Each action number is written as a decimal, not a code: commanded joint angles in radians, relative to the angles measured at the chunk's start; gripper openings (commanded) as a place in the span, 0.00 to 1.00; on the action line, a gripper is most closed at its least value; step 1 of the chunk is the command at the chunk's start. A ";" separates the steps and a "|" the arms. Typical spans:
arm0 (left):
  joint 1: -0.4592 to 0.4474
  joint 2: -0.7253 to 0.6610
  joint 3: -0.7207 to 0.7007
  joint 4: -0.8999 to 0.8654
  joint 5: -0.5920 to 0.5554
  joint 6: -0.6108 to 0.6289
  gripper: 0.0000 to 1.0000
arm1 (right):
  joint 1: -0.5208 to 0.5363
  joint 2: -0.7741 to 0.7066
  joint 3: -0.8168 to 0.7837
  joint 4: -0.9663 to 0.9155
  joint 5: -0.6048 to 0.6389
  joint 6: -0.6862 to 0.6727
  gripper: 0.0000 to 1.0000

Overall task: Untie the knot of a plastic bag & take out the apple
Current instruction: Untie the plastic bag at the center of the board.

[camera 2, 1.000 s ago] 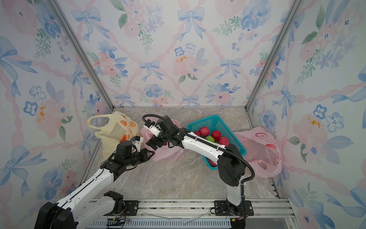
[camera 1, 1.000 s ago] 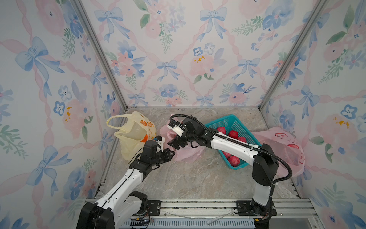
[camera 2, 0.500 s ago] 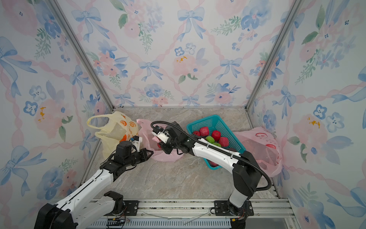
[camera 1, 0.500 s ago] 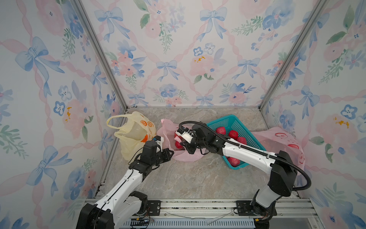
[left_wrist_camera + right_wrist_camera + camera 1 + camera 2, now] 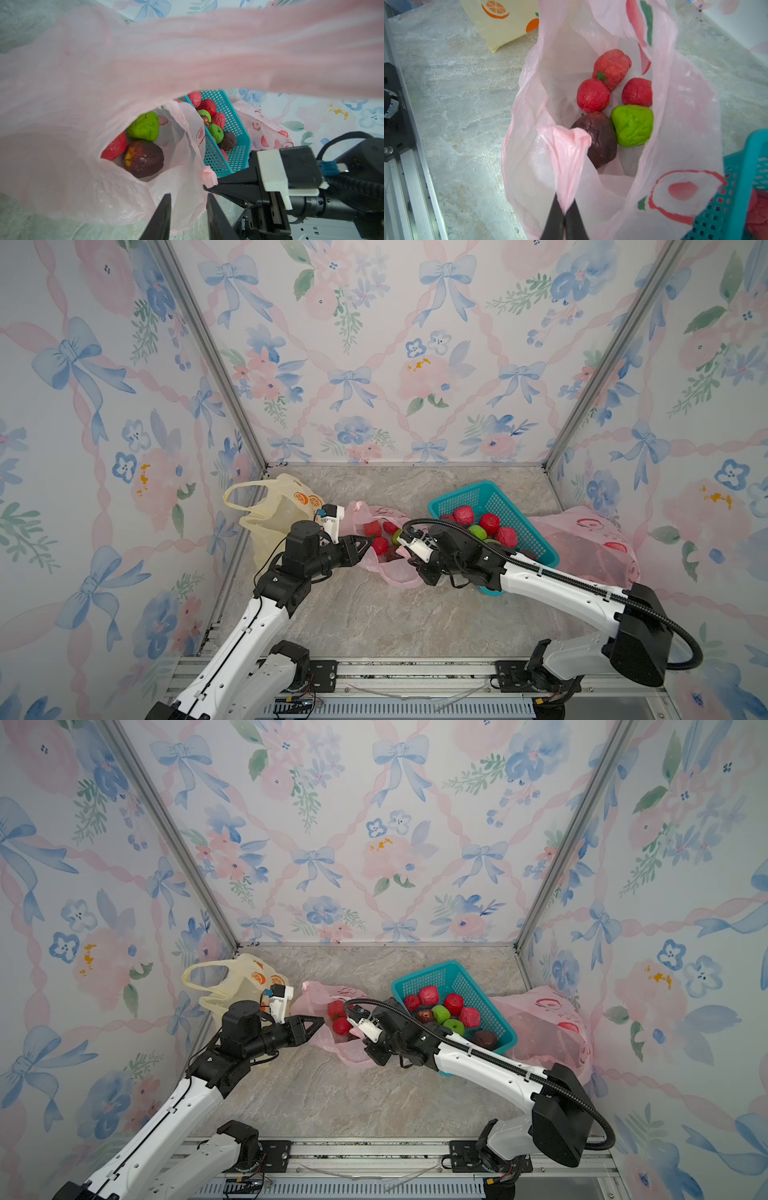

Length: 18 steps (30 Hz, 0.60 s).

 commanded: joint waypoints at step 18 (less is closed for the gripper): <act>-0.239 0.504 0.334 -0.147 -0.021 0.172 0.00 | -0.061 -0.080 -0.049 0.024 0.204 0.049 0.00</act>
